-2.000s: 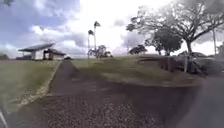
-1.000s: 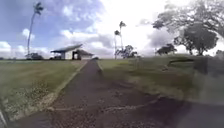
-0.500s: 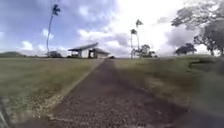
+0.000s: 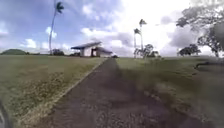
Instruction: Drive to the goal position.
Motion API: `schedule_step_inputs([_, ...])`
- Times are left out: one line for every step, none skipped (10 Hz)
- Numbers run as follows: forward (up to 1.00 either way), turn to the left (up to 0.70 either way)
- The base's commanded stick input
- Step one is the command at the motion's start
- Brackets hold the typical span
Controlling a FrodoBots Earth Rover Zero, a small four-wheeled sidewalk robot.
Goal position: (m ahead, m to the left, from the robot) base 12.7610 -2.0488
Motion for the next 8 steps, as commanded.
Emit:
schedule_step_inputs([0.85,0.0])
schedule_step_inputs([0.85,0.0])
schedule_step_inputs([0.85,0.0])
schedule_step_inputs([0.85,0.0])
schedule_step_inputs([0.85,0.0])
schedule_step_inputs([0.85,0.0])
schedule_step_inputs([0.85,0.0])
schedule_step_inputs([0.85,0.0])
